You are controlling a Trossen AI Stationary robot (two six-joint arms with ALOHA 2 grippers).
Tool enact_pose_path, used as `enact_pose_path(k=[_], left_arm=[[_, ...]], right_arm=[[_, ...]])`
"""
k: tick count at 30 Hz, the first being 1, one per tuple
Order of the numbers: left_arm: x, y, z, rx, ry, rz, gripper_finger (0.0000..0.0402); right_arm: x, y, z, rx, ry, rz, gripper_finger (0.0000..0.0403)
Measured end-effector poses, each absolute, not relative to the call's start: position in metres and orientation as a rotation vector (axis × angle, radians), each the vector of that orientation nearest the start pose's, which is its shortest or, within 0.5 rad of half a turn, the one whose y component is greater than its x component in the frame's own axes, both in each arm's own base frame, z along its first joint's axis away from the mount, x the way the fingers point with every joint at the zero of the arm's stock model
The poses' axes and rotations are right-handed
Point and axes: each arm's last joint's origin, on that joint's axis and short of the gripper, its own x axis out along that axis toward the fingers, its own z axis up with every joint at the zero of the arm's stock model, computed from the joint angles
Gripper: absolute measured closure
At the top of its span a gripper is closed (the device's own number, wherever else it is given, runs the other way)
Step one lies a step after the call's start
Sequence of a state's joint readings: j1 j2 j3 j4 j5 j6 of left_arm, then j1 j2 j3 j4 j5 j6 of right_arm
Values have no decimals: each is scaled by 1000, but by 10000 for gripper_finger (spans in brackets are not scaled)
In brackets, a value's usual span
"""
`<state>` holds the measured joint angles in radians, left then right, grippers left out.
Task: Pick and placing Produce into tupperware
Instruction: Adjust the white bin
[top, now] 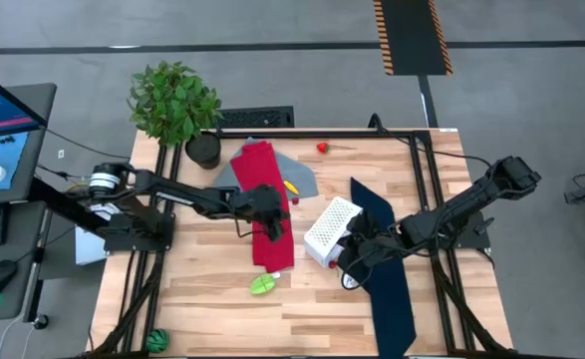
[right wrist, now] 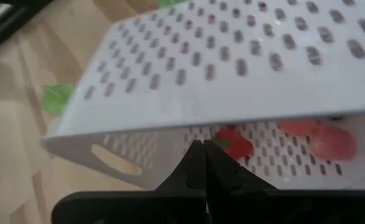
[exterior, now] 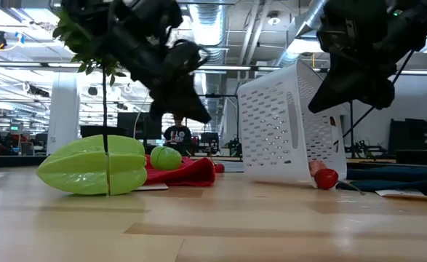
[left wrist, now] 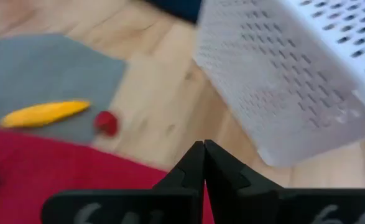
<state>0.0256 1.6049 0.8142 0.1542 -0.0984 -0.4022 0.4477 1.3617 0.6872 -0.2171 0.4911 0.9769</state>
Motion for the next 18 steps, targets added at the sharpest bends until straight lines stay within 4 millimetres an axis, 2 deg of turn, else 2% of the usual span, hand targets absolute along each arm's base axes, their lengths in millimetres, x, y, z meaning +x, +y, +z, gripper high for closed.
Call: enact_pose_path(k=[8, 12, 18], left_arm=[[352, 6, 175, -324, 693, 212, 401], [358, 4, 170, -332, 710, 186, 401], [363, 3, 170, -337, 676, 159, 401]], right_arm=[[233, 98, 182, 556, 694, -416, 392], [234, 99, 185, 562, 694, -408, 392], [240, 102, 201, 548, 696, -391, 392]])
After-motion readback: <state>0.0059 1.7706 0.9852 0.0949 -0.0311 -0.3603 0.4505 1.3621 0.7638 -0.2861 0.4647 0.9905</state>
